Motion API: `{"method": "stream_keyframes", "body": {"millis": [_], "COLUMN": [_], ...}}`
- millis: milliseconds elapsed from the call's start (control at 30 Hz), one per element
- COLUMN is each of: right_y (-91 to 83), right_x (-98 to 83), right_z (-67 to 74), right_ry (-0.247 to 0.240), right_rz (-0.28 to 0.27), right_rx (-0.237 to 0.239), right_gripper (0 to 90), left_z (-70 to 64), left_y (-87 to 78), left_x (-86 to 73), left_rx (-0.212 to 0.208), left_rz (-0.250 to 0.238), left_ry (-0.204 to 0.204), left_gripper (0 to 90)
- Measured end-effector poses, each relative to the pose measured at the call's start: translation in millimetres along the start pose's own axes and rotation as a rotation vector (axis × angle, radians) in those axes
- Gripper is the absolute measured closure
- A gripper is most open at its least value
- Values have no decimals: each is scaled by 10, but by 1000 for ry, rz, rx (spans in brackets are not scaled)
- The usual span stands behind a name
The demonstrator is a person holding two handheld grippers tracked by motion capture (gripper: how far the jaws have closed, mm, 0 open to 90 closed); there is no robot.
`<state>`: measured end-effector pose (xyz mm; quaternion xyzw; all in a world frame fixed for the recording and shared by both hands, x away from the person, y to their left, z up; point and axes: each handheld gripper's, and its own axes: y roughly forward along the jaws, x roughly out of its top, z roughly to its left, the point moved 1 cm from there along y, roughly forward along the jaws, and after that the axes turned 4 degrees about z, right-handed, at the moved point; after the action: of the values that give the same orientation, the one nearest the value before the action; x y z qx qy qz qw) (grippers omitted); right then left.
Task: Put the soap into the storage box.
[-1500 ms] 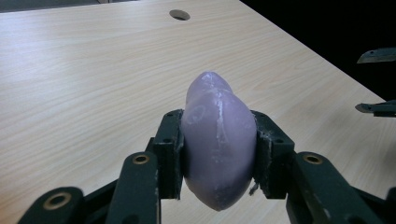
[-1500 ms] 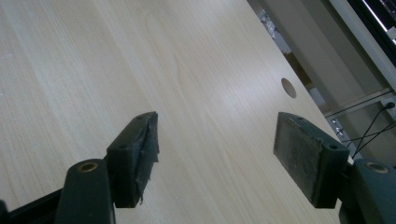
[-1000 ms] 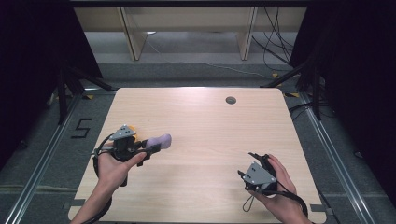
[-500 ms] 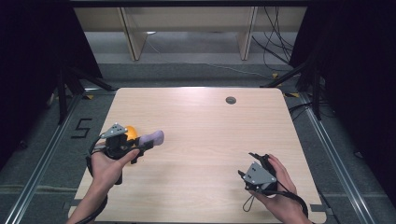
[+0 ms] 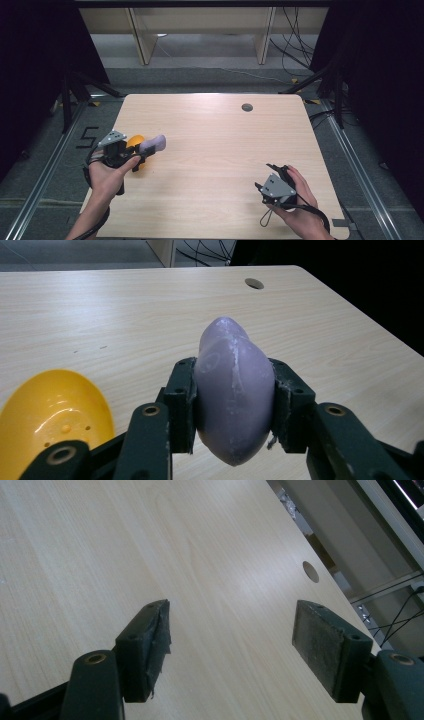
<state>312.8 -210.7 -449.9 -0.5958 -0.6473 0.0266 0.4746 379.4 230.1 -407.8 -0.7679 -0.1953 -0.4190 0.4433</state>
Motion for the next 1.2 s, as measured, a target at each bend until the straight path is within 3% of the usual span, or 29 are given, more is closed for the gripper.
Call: {"method": "stream_keyframes", "body": {"millis": [700, 1200], "right_y": [3, 3], "right_x": [-1, -2], "right_z": [-8, -8], "right_ry": [-9, -9], "right_rz": [-1, -1], "right_rx": [3, 4], "right_gripper": [323, 323], "left_z": [237, 413], "left_y": [-56, -27], "left_x": [-3, -43], "left_rx": [121, 268], "left_rz": [-25, -8], "left_ry": [-29, -29], "left_gripper": [588, 588]}}
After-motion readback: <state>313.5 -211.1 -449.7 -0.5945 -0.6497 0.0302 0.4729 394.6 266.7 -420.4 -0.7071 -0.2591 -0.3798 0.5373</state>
